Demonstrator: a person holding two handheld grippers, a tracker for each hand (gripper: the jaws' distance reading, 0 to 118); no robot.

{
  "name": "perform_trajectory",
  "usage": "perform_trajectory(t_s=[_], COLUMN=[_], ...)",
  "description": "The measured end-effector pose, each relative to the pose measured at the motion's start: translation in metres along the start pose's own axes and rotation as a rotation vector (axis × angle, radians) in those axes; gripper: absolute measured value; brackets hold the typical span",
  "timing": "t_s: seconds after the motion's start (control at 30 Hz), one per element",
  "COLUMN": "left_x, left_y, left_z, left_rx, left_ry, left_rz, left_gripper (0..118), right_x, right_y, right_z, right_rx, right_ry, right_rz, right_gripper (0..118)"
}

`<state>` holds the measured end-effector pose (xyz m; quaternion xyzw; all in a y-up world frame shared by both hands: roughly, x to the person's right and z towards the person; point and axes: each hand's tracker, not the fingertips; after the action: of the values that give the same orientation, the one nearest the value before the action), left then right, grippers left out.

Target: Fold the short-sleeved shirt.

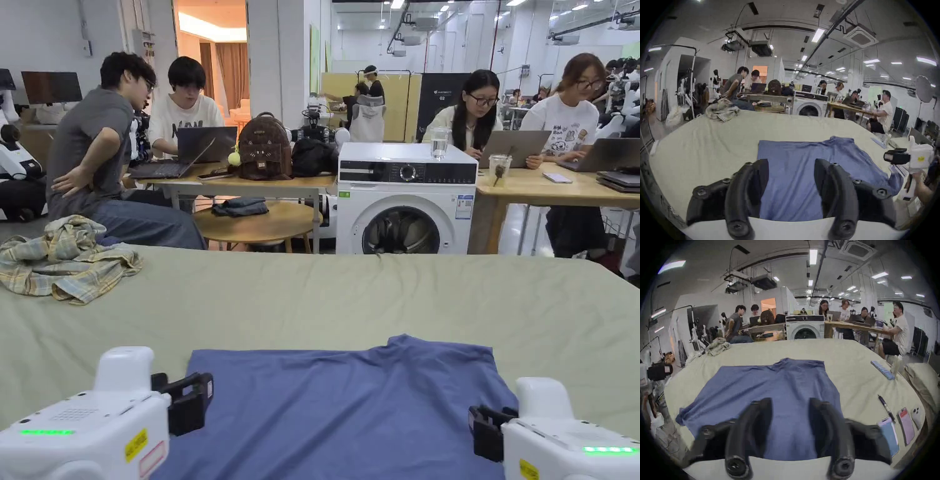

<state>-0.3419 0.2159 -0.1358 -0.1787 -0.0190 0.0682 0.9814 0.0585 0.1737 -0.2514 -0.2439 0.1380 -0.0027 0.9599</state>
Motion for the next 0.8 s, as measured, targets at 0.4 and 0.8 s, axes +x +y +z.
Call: perform_trajectory(t_s=[0.4,0.8], left_x=[-0.006,-0.063], left_y=[-0.014,-0.073], left_z=[-0.01,0.049], left_rx=[-0.053,-0.196], left_ry=[0.027,0.012], left_rz=[-0.001,0.079], left_gripper=[0,55], right_x=[0.01,0.022], right_y=[-0.008,-0.016], right_z=[-0.001,0.035], right_rx=[-0.017,-0.013], right_ry=[-0.066,-0.001], right_rz=[-0.035,-0.048], right_gripper=[0,0])
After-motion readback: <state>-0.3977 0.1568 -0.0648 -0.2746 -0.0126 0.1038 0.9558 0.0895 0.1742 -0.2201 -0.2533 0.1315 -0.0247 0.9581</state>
